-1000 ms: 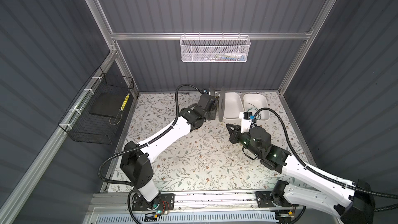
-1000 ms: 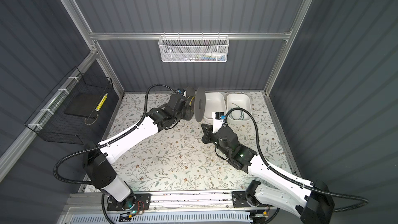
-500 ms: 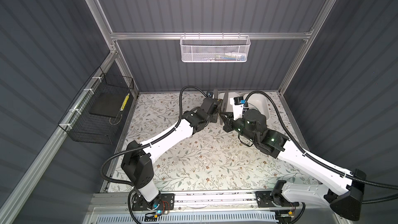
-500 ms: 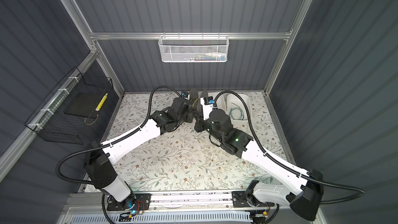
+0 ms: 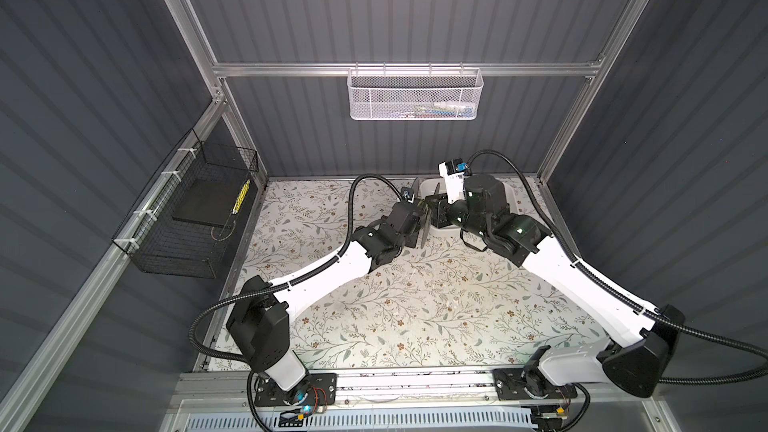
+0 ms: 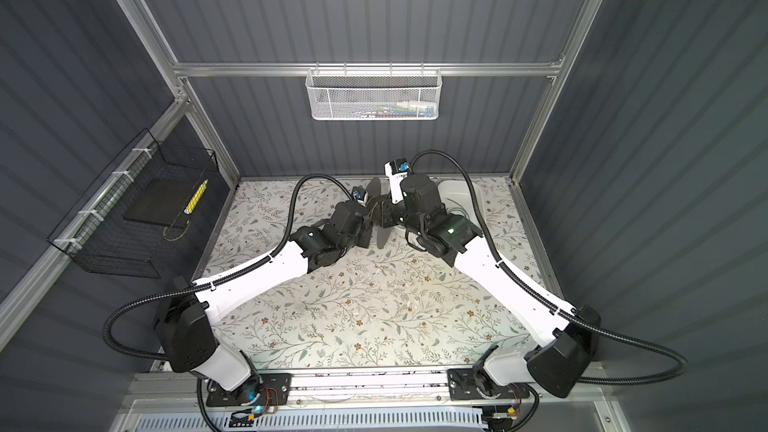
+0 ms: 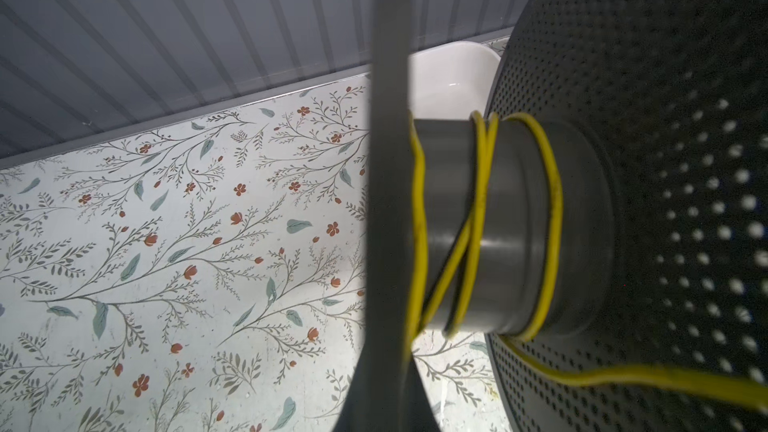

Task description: Wrap the cables

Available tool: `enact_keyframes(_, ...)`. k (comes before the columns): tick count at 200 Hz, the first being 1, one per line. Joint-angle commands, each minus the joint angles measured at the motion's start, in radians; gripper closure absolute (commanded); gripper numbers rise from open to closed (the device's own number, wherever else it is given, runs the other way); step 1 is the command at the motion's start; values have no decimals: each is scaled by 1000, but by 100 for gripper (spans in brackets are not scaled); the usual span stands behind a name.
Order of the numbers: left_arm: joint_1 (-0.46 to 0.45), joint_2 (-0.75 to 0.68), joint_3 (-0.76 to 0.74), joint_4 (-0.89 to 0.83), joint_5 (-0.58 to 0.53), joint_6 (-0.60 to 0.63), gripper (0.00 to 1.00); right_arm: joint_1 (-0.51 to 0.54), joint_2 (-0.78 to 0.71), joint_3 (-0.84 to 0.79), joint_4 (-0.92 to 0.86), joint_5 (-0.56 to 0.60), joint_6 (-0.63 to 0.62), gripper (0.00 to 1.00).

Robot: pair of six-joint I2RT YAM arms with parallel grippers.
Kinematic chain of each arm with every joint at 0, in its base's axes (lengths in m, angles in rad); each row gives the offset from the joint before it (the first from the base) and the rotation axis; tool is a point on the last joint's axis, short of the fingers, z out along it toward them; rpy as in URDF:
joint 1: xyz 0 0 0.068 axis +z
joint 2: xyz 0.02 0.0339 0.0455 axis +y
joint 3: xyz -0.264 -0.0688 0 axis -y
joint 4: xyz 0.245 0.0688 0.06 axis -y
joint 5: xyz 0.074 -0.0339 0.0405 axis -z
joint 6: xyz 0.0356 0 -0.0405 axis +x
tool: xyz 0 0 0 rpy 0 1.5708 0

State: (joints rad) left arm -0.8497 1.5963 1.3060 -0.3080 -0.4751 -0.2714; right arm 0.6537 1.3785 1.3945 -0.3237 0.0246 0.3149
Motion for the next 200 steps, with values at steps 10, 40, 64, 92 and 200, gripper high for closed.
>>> enact_keyframes(10, -17, -32, -120, -94, -28, 106, 100, -91, -6, 149, 152, -71, -13, 100)
enact_keyframes(40, -57, -74, -177, -76, -66, 193, 100, -161, 69, 248, 85, -123, -29, 100)
enact_keyframes(64, -77, -131, -239, -27, -97, 248, 100, -207, 114, 292, 50, -148, -23, 100)
enact_keyframes(92, -91, -225, -321, 58, -102, 320, 100, -262, 156, 314, 20, -186, -8, 100)
enact_keyframes(200, -257, -298, -460, 232, -319, 515, 100, -415, 336, 436, -60, -261, -13, 100)
